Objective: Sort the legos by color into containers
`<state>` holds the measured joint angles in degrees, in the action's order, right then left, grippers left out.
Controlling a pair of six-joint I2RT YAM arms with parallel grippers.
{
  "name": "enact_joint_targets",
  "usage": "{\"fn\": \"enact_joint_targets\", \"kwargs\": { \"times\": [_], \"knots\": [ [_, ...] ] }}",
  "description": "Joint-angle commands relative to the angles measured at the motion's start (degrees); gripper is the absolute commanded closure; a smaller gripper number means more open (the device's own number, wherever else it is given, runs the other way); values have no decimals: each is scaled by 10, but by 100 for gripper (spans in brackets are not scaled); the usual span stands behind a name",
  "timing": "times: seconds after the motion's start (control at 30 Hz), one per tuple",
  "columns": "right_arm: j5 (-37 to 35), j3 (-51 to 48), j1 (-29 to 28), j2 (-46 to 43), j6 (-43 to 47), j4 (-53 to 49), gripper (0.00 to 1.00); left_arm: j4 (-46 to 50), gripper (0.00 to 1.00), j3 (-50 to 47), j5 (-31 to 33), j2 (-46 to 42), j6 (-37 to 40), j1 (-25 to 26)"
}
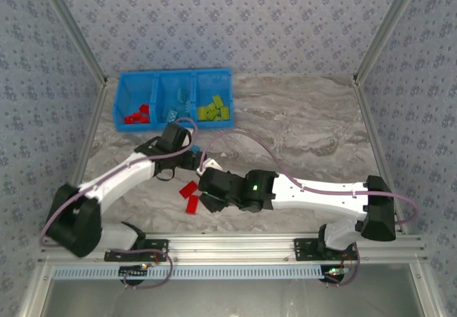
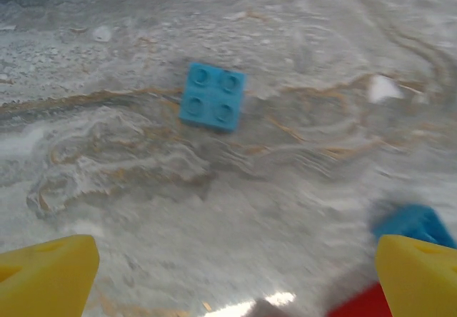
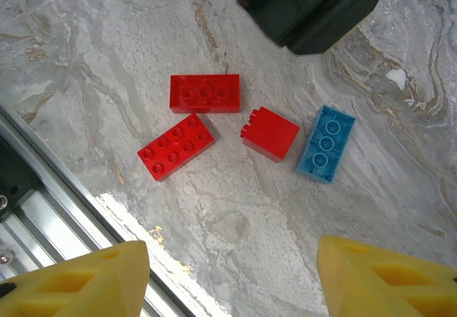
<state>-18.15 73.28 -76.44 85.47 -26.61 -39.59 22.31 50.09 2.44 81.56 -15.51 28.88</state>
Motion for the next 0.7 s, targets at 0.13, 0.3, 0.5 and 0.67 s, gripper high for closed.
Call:
{"fn": "enact_joint_targets", "kwargs": {
  "times": [0.13,0.3,0.5,0.67],
  "knots": [
    [-19,44,-3,34,-14,-21,34,-39,2,98,-43,135,76,-35],
    [-12,48,-2,36,-21,-17,32,-29,19,156,-56,211,92,-37],
    [-27,42,-1,24,-35,-32,30,-37,52,147,-72,228,82,-37],
    [-27,42,2,20,-35,-28,30,-53,54,119,-66,229,79,-37]
  ]
}}
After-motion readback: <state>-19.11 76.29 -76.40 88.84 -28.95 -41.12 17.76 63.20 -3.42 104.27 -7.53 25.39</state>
